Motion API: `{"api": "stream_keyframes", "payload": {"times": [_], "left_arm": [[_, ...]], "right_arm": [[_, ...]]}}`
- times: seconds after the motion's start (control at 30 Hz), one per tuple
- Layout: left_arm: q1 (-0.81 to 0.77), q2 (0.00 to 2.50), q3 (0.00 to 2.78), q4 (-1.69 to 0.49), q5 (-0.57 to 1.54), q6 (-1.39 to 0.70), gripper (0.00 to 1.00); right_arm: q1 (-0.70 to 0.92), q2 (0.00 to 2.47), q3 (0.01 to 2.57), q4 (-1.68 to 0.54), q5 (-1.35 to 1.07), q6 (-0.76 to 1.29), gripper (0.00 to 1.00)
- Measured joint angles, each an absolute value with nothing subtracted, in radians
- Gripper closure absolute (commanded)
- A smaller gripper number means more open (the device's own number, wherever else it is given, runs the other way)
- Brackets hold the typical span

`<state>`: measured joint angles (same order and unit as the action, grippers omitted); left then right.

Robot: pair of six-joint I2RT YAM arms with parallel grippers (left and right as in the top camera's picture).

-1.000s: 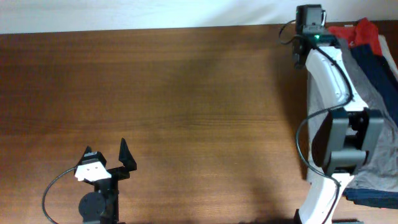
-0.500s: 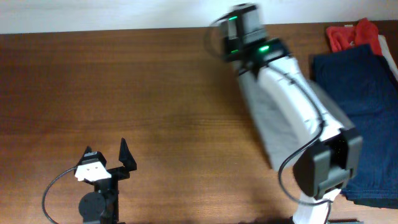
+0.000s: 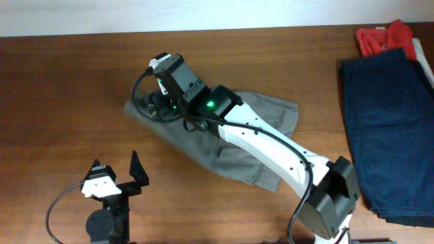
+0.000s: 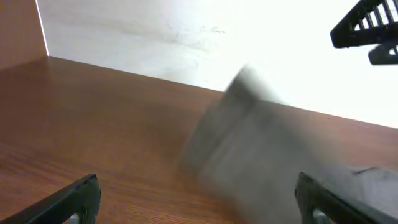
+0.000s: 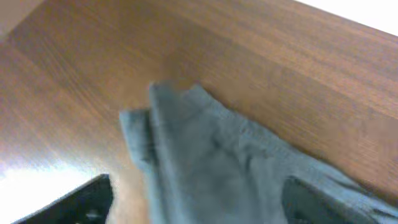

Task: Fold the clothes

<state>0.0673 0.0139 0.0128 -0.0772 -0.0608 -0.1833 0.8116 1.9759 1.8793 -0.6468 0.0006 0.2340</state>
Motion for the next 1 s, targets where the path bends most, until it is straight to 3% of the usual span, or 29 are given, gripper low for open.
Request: {"api": "stream_keyframes", "payload": {"times": [0.2,0.33,0.43,0.67,0.87,0.97,1.0], "left_arm": [[0.067,0.013,0.013,-0.077,-0.060,-0.183,0.01],[0.067,0.013,0.013,-0.077,-0.061,-0.183,0.01],[0.067,0.013,0.013,-0.077,-0.061,-0.183,0.01],[0.067,0.013,0.013,-0.077,-0.061,-0.183,0.01],[0.067,0.012,0.013,-0.077,-0.061,-0.183,0.01],[0.067,0.012,0.013,-0.077,-0.061,-0.183,0.01],[0.067,0.012,0.013,-0.077,-0.061,-0.183,0.01]], "right_arm": [[0.721,1.871,1.884,-0.917,0.042,0.236,0.02],[0.483,1.748,1.899,-1.186,0.155,0.238,0.02],[0.321,1.794,1.831,-1.256,0.187,0.327,0.02],[0.104,1.937,1.588,-1.174,0.057,0.423,0.02],[0.095,1.937,1.351,-0.913,-0.052,0.438,0.00],[0.112,1.937,1.259,-0.800,-0.086,0.442,0.14],[0.115,1.937,1.243,-0.783,-0.091,0.444,0.25]]}}
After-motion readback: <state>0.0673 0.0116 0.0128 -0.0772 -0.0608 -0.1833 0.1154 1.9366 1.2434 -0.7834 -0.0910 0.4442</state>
